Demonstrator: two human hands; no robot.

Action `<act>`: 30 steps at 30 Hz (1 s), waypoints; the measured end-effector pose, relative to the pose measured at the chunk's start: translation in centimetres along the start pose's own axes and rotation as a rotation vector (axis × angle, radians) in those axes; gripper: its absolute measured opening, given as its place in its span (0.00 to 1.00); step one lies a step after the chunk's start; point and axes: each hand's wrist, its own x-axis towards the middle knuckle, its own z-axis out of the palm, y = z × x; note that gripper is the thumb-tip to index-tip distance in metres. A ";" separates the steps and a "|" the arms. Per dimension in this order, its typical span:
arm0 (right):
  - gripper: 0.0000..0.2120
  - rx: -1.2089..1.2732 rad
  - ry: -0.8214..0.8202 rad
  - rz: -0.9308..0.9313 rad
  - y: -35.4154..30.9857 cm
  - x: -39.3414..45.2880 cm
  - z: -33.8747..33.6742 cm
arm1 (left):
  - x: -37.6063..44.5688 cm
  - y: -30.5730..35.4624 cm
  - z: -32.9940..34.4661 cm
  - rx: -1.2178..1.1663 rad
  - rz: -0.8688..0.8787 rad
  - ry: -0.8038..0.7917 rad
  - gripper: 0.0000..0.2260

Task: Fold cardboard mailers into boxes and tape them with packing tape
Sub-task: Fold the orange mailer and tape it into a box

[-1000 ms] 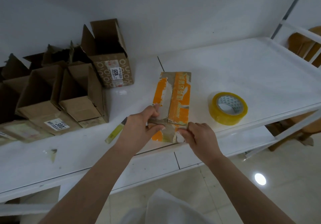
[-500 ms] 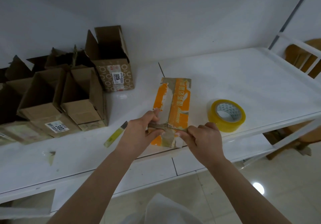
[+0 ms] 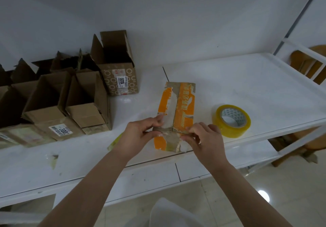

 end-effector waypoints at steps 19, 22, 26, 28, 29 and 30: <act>0.20 -0.008 -0.036 0.199 -0.2 0.2 -1.4 | -0.6 4.2 2.6 0.772 0.097 0.219 0.23; 0.13 -0.024 0.002 0.342 1.0 -0.1 -1.8 | 0.5 5.9 4.4 0.888 0.139 0.233 0.29; 0.13 -0.012 -0.049 0.408 1.3 -0.9 -1.6 | 3.3 6.6 7.4 1.012 -0.095 0.010 0.43; 0.13 0.017 -0.079 0.434 1.4 -1.5 -1.5 | 4.1 5.4 8.3 1.039 -0.228 -0.064 0.45; 0.13 0.041 -0.086 0.449 1.5 -1.7 -1.5 | 4.1 4.8 8.5 1.073 -0.252 -0.070 0.44; 0.13 0.073 -0.084 0.463 1.5 -1.9 -1.4 | 4.0 4.5 8.5 1.108 -0.246 -0.058 0.42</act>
